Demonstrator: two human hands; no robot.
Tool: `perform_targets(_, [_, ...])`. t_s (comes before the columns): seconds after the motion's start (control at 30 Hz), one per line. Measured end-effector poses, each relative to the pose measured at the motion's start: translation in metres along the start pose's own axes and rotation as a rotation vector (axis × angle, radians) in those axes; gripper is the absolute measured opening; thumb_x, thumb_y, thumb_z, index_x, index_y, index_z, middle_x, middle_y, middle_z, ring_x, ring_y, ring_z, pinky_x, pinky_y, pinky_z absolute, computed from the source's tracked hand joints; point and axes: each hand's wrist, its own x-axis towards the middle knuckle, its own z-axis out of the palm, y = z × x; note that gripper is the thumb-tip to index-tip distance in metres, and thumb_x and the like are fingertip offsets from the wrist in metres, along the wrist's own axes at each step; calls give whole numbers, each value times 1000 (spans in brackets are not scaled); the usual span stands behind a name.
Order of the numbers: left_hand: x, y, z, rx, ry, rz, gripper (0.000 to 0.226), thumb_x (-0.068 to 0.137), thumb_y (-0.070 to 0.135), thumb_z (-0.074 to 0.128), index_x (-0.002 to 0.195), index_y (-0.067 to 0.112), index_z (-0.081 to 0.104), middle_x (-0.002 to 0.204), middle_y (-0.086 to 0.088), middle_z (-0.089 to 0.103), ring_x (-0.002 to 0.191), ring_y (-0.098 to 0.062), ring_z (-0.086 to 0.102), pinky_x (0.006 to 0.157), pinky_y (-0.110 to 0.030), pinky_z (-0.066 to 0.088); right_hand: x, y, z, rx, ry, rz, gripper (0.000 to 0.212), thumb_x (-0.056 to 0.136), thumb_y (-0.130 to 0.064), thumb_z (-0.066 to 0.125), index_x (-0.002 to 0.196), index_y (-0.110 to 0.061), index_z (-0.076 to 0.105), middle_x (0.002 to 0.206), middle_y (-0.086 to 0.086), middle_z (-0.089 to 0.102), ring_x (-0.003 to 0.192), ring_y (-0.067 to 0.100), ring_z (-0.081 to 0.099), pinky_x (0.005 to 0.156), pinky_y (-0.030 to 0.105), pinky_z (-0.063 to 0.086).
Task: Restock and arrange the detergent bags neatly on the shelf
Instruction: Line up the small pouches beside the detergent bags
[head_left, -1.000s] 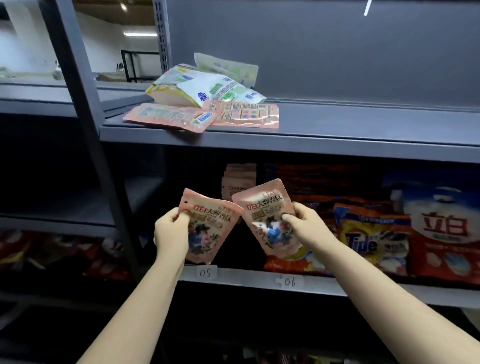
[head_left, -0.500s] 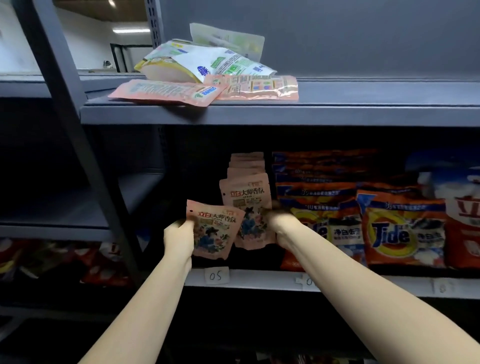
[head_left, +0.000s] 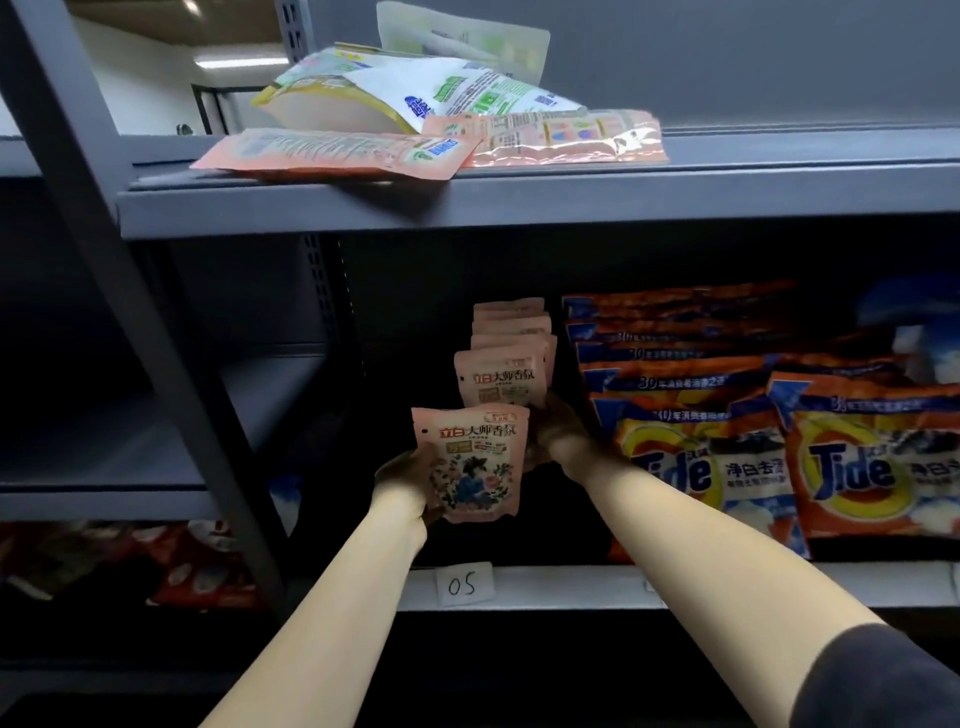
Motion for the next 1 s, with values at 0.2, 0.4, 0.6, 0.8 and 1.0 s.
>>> perform_targets(0.2, [12, -4, 8, 8, -24, 17, 12, 94, 15, 51, 101, 13, 60, 100, -13, 67, 80, -24, 63, 80, -42, 55, 4, -2, -8, -1, 124, -13, 29, 99, -19, 46, 125, -14, 59, 117, 10, 65, 104, 30, 63, 91, 43, 52])
perform_targets(0.4, [15, -9, 29, -21, -90, 47, 21, 93, 13, 53, 113, 9, 58, 104, -12, 66, 94, -27, 63, 90, -51, 51, -17, -13, -18, -16, 38, -125, 31, 98, -21, 50, 128, -14, 55, 116, 2, 60, 102, 13, 54, 74, 20, 42])
perform_targets(0.6, [16, -8, 44, -51, -120, 64, 6, 94, 13, 52, 92, 13, 57, 86, -7, 63, 72, -17, 60, 74, -37, 52, -36, -8, -22, -61, 95, -266, 49, 93, -41, 45, 140, -29, 40, 135, 2, 54, 123, 20, 50, 104, 42, 42])
perform_targets(0.8, [25, -7, 48, -38, -143, 75, 18, 97, 17, 50, 113, 10, 56, 104, -12, 63, 74, -15, 60, 68, -34, 51, -42, 3, -30, -444, 44, -118, 44, 95, -20, 51, 138, -16, 46, 141, 8, 47, 130, 28, 44, 101, 27, 35])
perform_targets(1.0, [33, -3, 62, 18, -186, 109, 19, 94, 16, 53, 112, 8, 58, 101, -13, 65, 76, -20, 63, 69, -37, 53, -25, 7, -28, -378, 53, -141, 37, 94, -21, 55, 130, -12, 55, 128, 9, 60, 118, 27, 56, 99, 33, 45])
